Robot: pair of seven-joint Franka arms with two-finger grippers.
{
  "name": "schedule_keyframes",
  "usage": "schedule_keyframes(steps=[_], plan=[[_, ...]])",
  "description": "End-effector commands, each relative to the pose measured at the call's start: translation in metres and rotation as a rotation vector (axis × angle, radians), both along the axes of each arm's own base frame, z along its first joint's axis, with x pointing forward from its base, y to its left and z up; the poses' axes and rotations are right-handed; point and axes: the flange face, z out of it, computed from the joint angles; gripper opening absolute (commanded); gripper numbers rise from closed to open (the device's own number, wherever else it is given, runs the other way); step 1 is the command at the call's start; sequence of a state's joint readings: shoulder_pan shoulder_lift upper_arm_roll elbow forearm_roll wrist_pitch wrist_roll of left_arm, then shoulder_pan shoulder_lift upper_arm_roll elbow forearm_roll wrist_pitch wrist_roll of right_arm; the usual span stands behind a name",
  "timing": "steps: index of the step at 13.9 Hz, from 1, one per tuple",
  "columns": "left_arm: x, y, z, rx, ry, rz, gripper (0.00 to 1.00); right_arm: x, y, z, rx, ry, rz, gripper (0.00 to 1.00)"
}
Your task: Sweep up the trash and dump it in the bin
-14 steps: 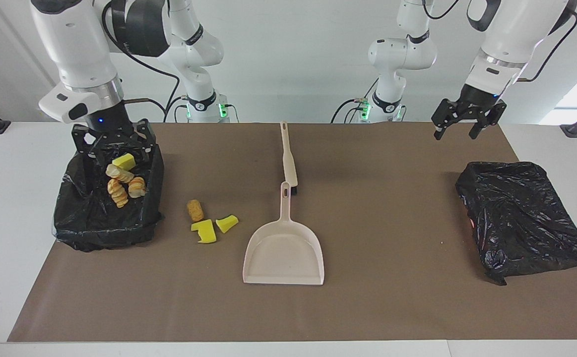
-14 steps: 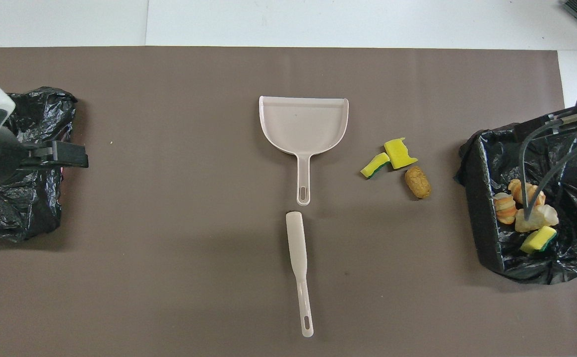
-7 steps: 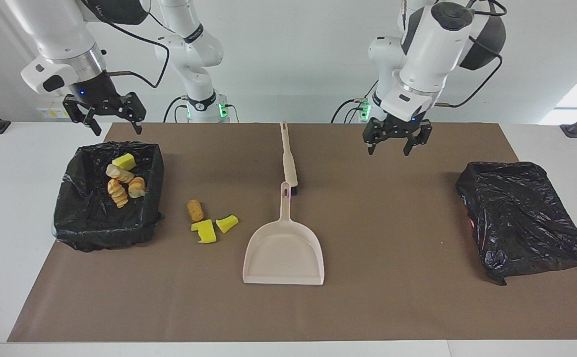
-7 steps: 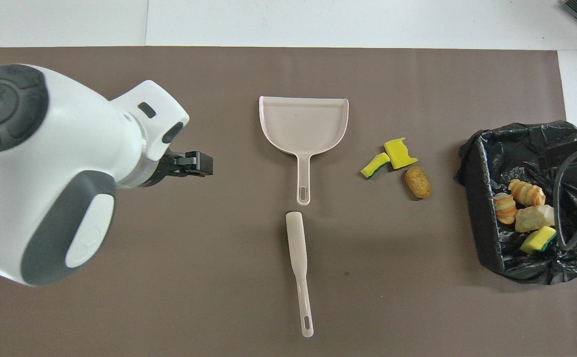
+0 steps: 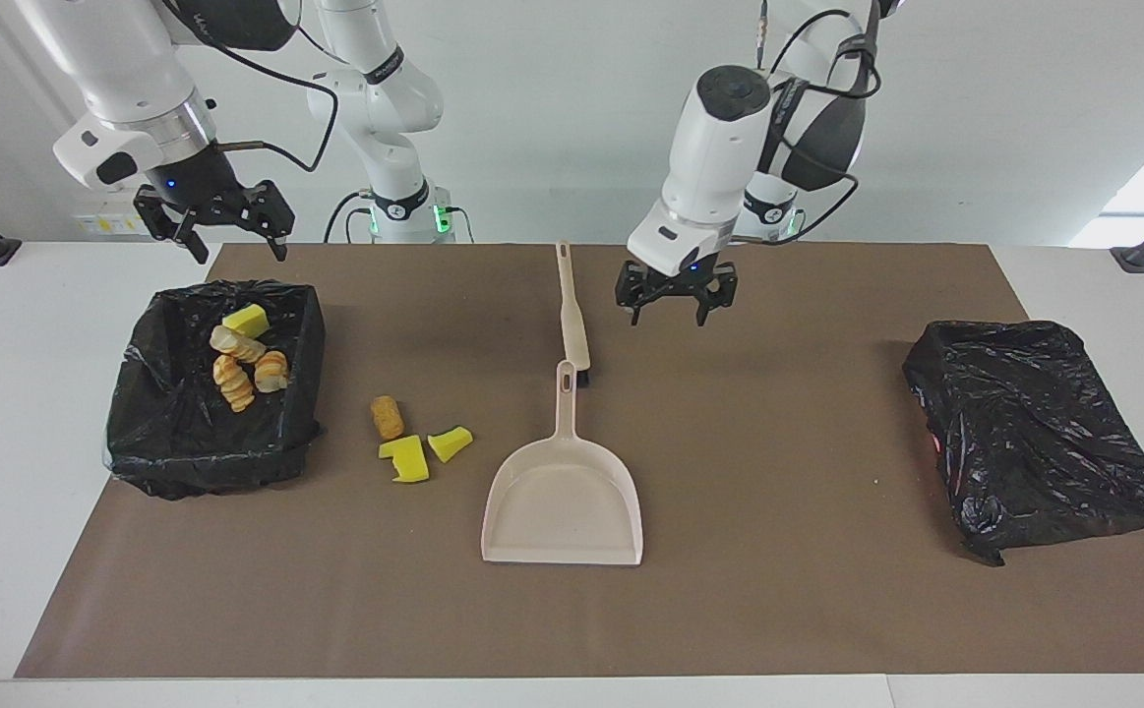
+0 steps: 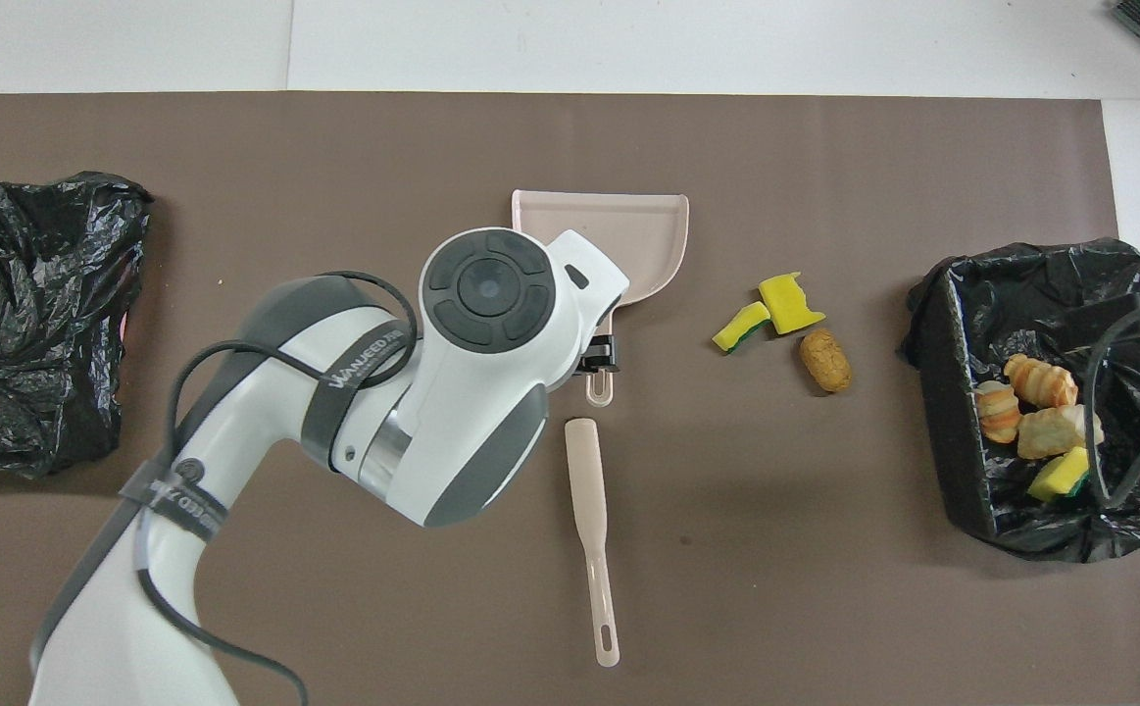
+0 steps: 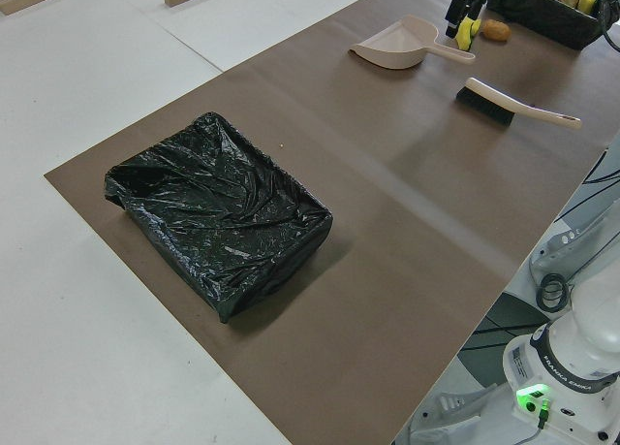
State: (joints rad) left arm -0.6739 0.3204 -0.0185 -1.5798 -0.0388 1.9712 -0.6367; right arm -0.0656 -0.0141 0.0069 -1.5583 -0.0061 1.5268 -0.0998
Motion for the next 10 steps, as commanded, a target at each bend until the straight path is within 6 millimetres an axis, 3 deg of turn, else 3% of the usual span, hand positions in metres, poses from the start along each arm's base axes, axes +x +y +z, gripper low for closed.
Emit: schedule_keyframes(steps=[1, 4, 6, 7, 8, 10], plan=[[0.001, -0.032, -0.013, -0.023, -0.037, 0.026, 1.0, -0.005, 0.003, 0.002, 0.025, -0.005, -0.014, 1.0], [0.011, -0.04, -0.023, -0.022, -0.049, 0.021, 1.0, -0.005, 0.004, 0.002, 0.027, -0.005, -0.014, 1.0], [0.013, -0.052, -0.054, -0.002, -0.032, 0.01, 1.0, -0.005, 0.004, 0.002, 0.027, -0.005, -0.014, 1.0], [0.002, -0.07, -0.075, 0.016, -0.028, -0.025, 1.0, -0.005, 0.004, 0.002, 0.025, -0.005, -0.014, 1.0], [0.002, -0.071, -0.085, 0.02, -0.035, -0.032, 1.0, -0.005, 0.004, 0.002, 0.025, -0.005, -0.013, 1.0], [0.003, -0.069, -0.086, 0.031, -0.025, -0.029, 1.0, -0.005, 0.004, 0.002, 0.027, -0.005, -0.014, 1.0]])
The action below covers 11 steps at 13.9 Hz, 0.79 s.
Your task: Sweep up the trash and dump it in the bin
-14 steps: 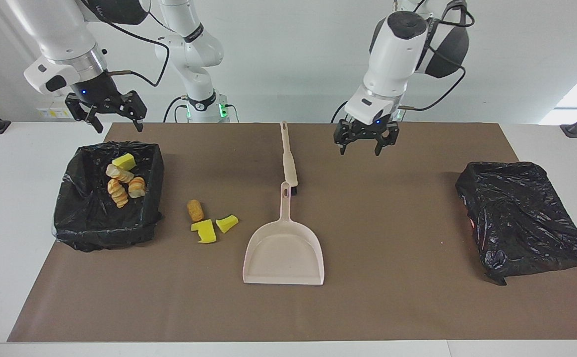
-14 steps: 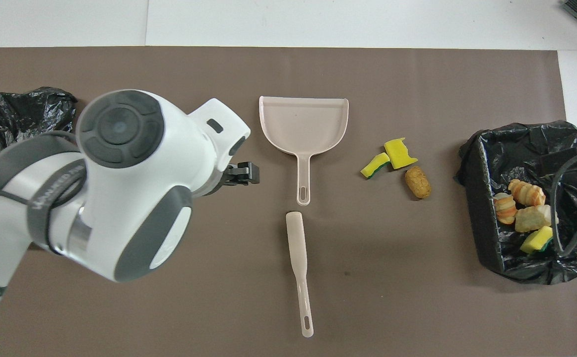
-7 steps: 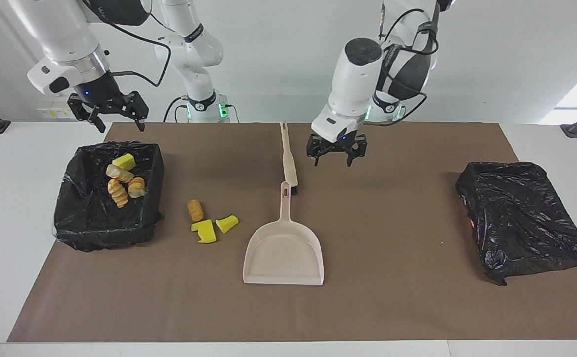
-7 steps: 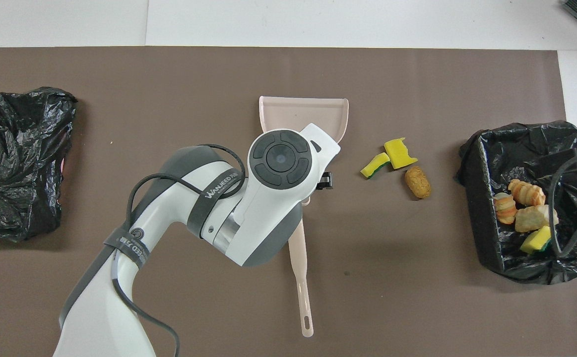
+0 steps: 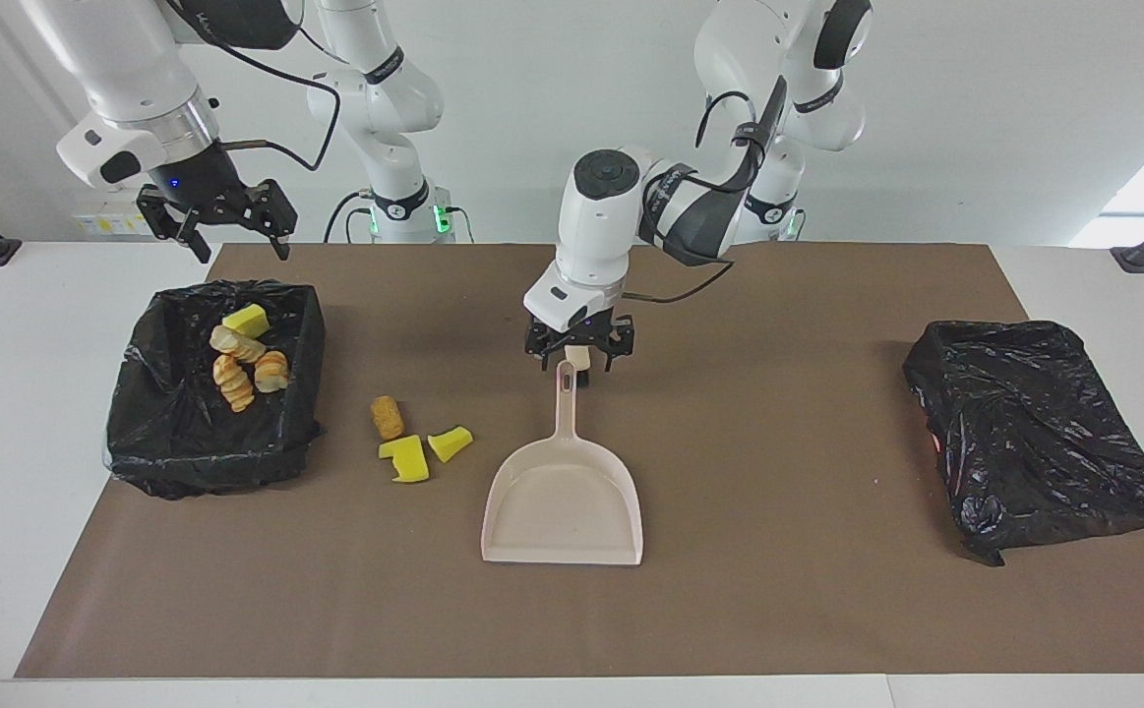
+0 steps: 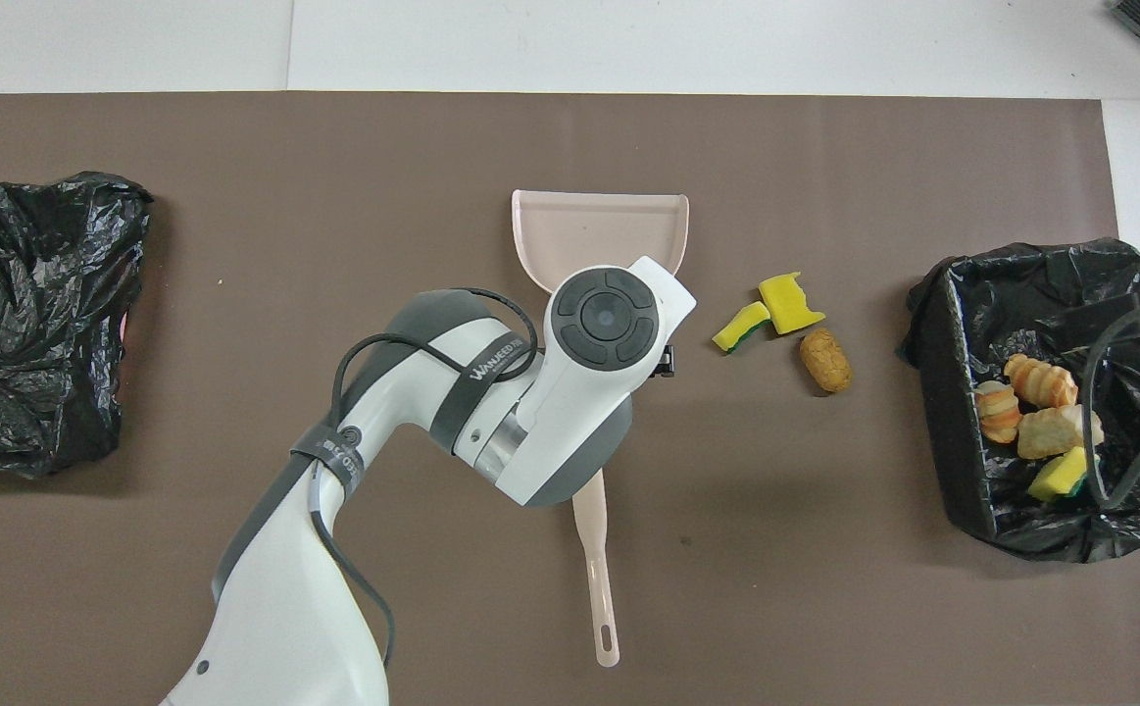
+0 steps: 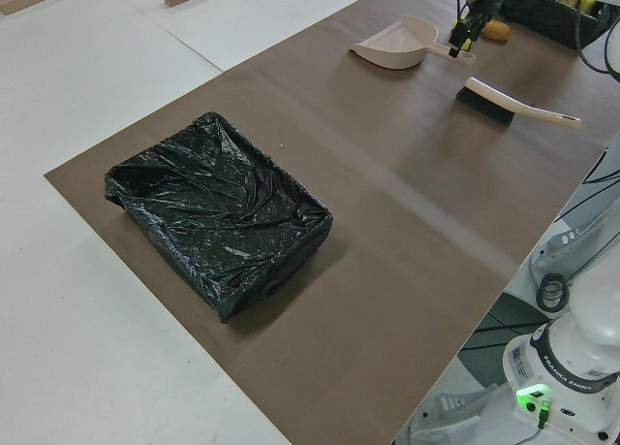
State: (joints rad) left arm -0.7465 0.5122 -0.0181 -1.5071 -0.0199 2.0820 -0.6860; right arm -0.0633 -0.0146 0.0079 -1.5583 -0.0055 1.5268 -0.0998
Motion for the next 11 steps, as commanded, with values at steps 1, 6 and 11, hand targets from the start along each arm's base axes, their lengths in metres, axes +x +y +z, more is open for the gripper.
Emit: schedule_keyframes(steps=[1, 6, 11], plan=[[0.005, -0.0077, 0.0007, 0.012, -0.027, -0.004, 1.0, -0.0052, 0.0018, 0.0018, 0.026, -0.004, -0.018, 1.0], [0.0101, -0.0054, 0.0004, -0.002, -0.036, 0.006, 0.92, -0.0052, 0.0018, 0.0018, 0.026, -0.004, -0.018, 1.0], [0.0129, -0.0037, -0.0042, -0.006, -0.036, 0.009, 0.87, -0.0052, 0.0018, 0.0018, 0.026, -0.004, -0.018, 1.0]])
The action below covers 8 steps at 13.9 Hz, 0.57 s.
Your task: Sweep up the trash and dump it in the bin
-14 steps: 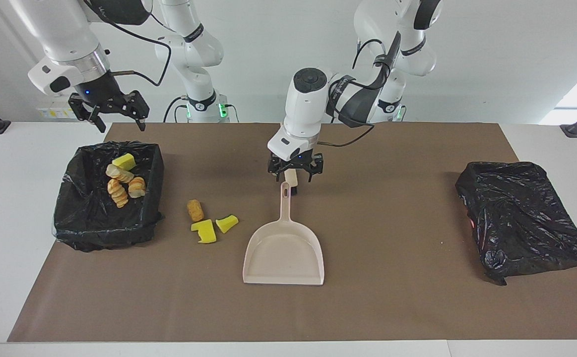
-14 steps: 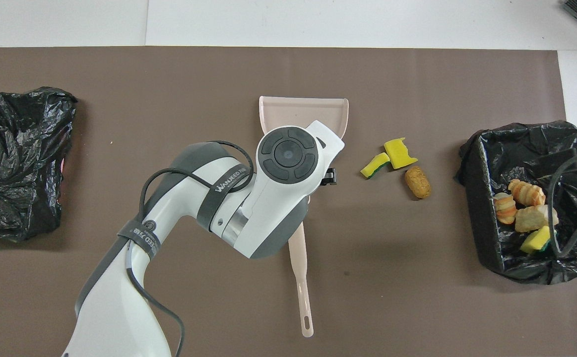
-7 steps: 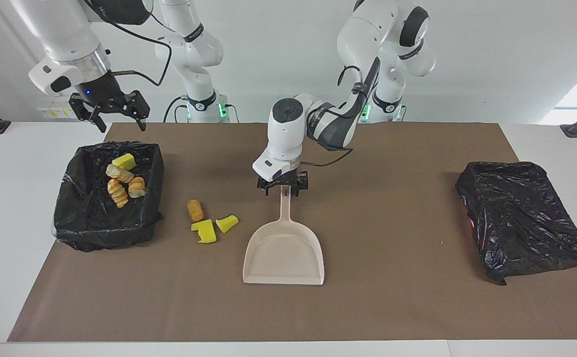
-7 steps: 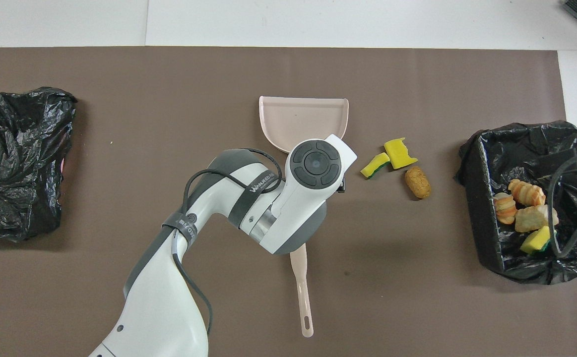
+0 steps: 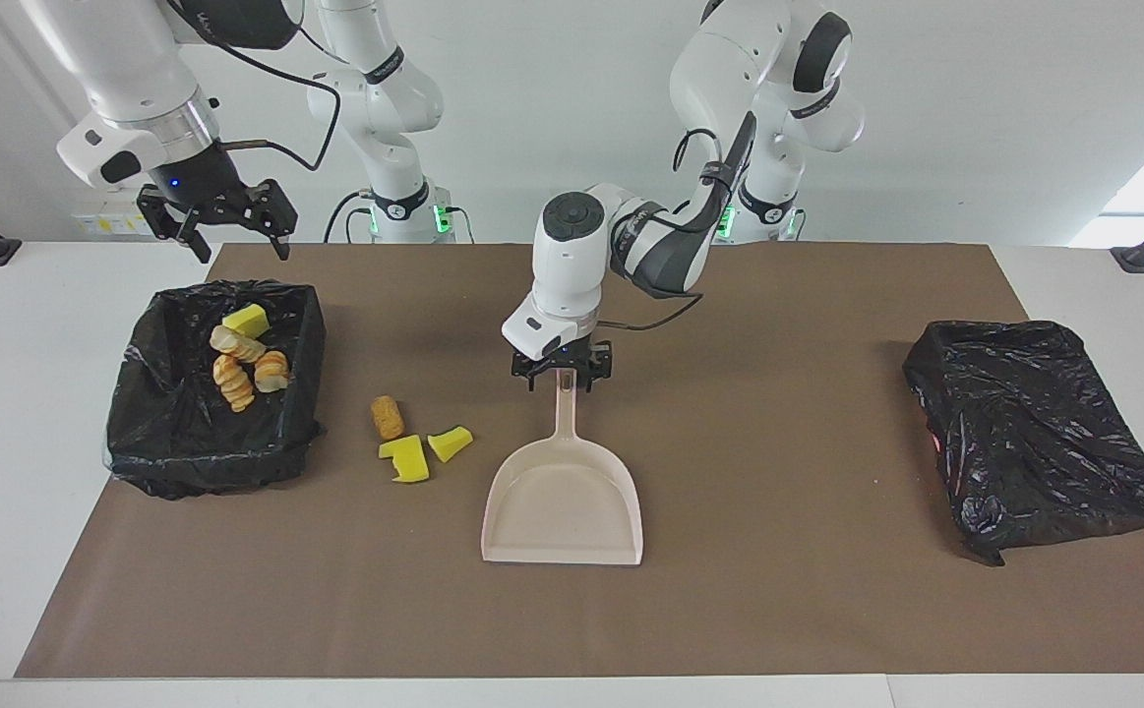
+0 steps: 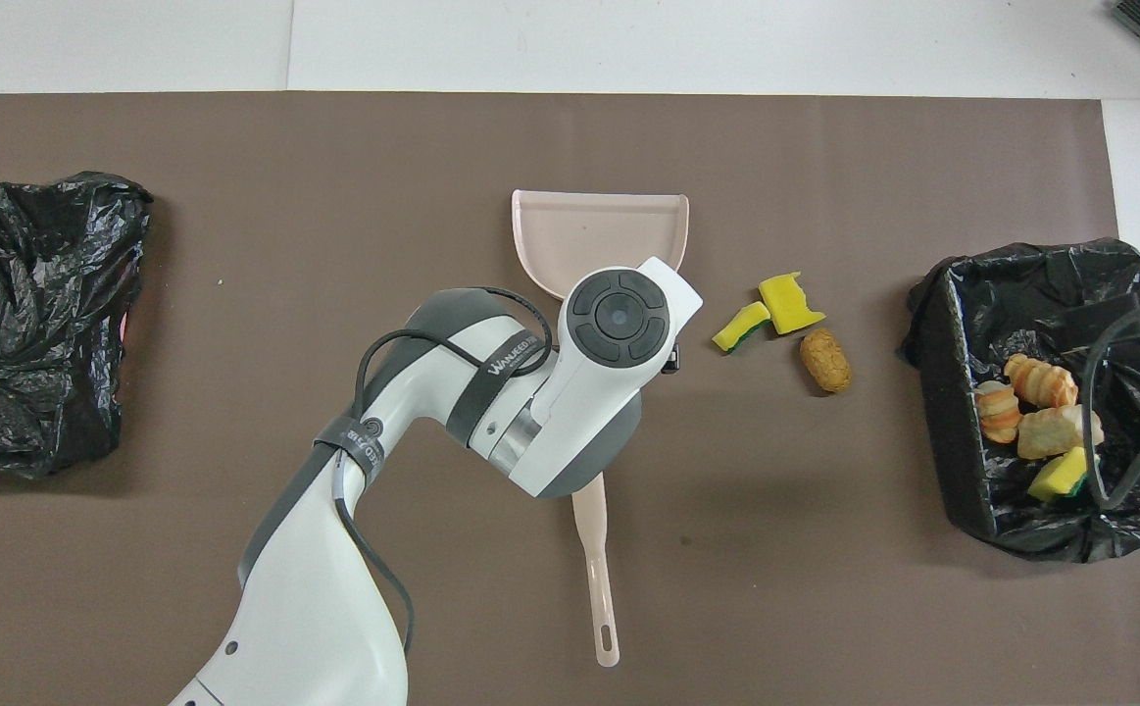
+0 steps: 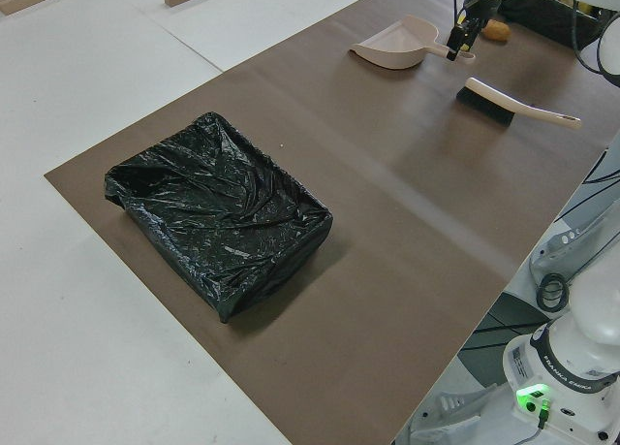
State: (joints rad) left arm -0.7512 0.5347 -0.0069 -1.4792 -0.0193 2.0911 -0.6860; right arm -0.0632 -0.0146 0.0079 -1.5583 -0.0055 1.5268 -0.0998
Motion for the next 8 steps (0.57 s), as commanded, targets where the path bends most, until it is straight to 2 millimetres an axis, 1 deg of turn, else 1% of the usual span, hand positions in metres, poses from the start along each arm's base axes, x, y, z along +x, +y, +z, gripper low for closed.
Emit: schedule_keyframes(steps=[1, 3, 4, 6, 7, 8], plan=[[0.0045, -0.002, -0.0031, 0.0, -0.022, 0.003, 0.87, -0.0052, 0.0025, 0.0018, 0.026, -0.004, -0.016, 1.0], [0.0045, -0.002, -0.0031, 0.0, -0.022, 0.003, 0.84, -0.0052, 0.0025, 0.0018, 0.026, -0.004, -0.016, 1.0], [0.0043, -0.0018, -0.0038, 0.001, -0.021, 0.003, 0.8, -0.0052, 0.0017, 0.0018, 0.026, -0.004, -0.018, 1.0], [0.004, -0.0016, -0.0045, 0.002, -0.02, 0.001, 0.78, -0.0052, 0.0025, 0.0018, 0.026, -0.004, -0.016, 1.0], [0.0042, -0.0017, -0.0055, 0.002, -0.02, 0.001, 0.73, -0.0052, 0.0017, 0.0018, 0.026, -0.004, -0.018, 1.0], [0.0044, -0.0019, -0.0052, 0.0, -0.022, 0.001, 0.73, -0.0052, 0.0017, 0.0018, 0.026, -0.004, -0.018, 1.0]])
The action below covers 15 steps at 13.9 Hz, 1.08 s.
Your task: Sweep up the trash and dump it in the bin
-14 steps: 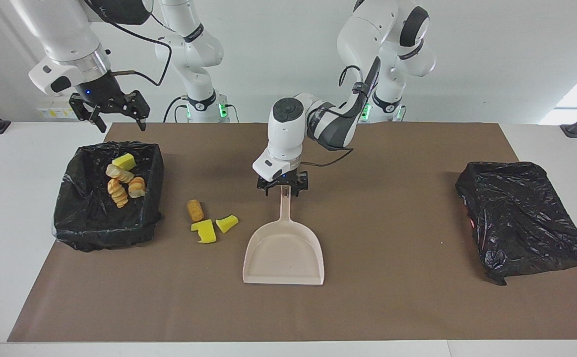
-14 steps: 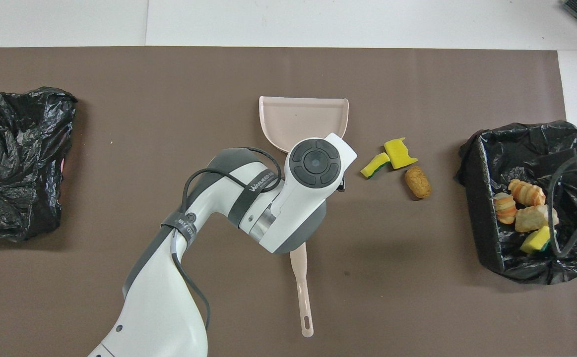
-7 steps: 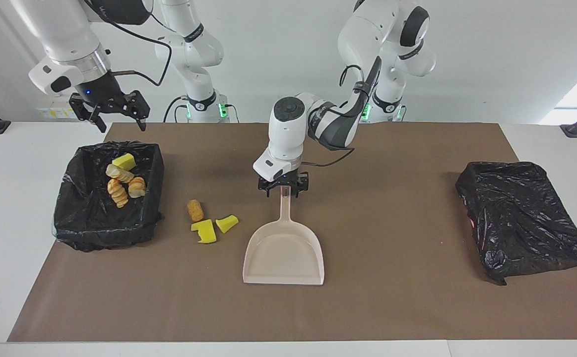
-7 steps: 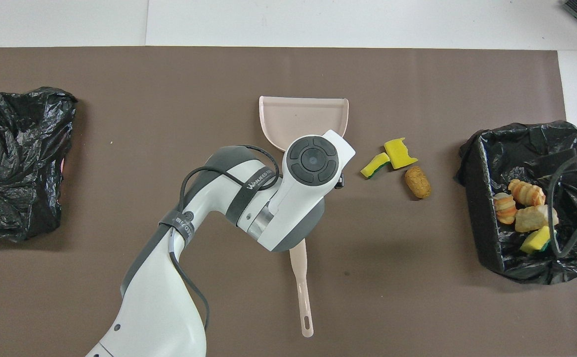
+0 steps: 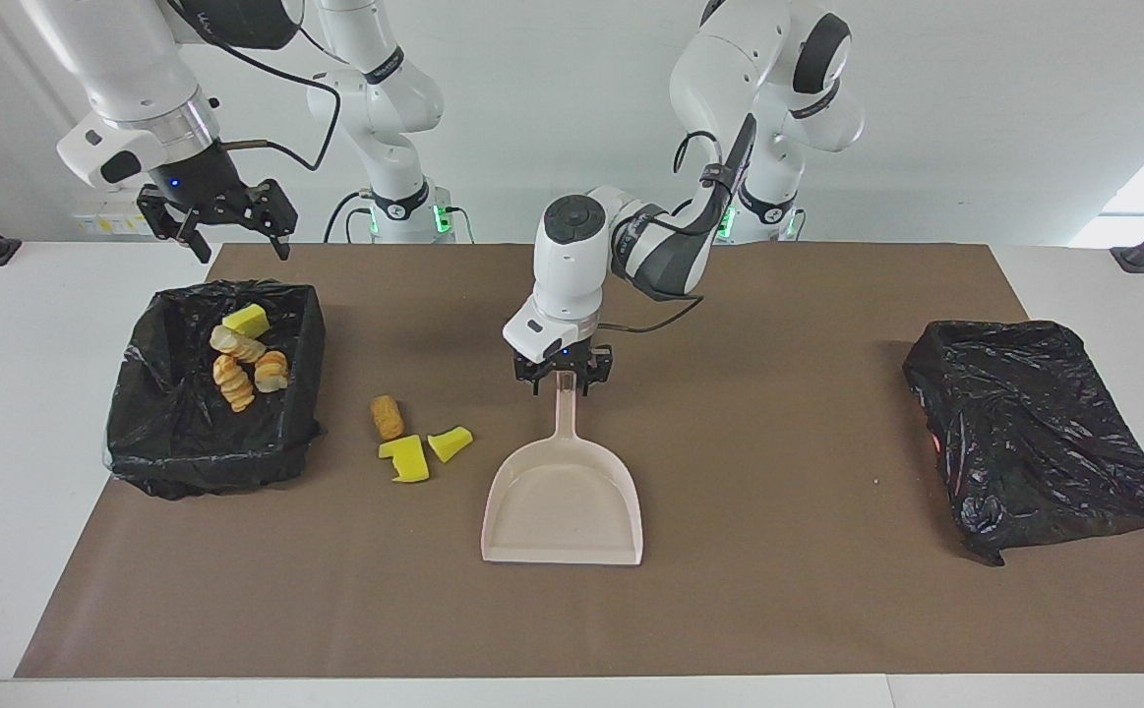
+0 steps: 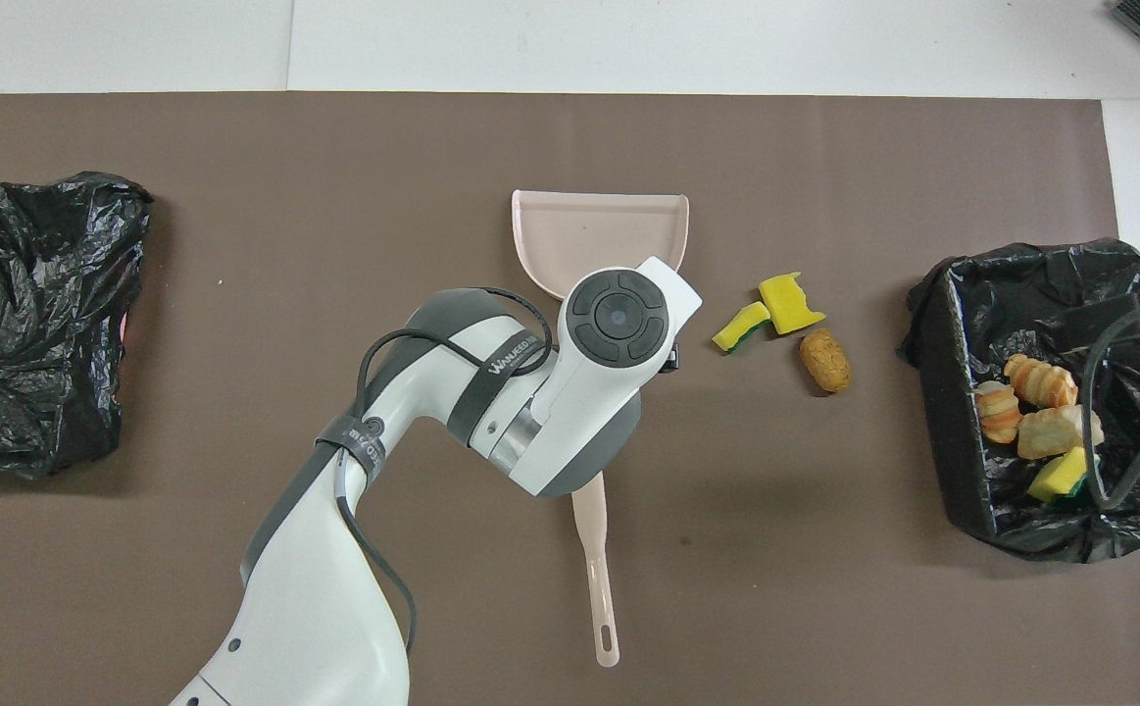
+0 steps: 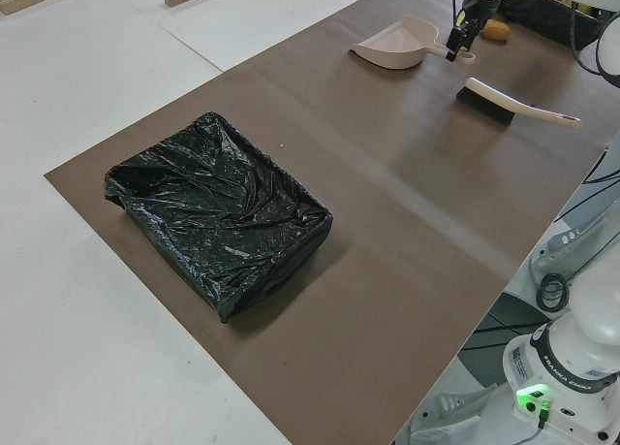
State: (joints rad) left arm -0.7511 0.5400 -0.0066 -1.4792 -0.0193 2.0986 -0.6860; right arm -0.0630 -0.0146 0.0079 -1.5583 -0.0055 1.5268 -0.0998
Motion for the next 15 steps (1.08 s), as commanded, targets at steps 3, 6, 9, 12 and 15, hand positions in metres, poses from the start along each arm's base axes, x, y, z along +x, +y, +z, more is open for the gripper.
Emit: schedule_keyframes(steps=[3, 6, 9, 12, 15], plan=[[0.004, -0.002, -0.003, -0.001, -0.023, -0.001, 0.73, -0.005, 0.002, 0.002, 0.026, -0.004, -0.018, 1.0], [0.004, -0.003, -0.002, -0.009, -0.028, -0.003, 0.73, -0.005, 0.002, 0.001, 0.026, -0.003, -0.018, 1.0], [0.005, -0.003, -0.003, -0.013, -0.034, -0.001, 0.72, -0.005, 0.002, 0.002, 0.026, -0.004, -0.018, 1.0], [0.003, -0.001, -0.011, -0.002, -0.022, -0.004, 0.7, -0.005, 0.002, 0.002, 0.026, -0.004, -0.018, 1.0], [0.003, 0.001, -0.013, 0.013, -0.017, -0.007, 0.71, -0.005, 0.002, 0.002, 0.026, -0.004, -0.018, 1.0]])
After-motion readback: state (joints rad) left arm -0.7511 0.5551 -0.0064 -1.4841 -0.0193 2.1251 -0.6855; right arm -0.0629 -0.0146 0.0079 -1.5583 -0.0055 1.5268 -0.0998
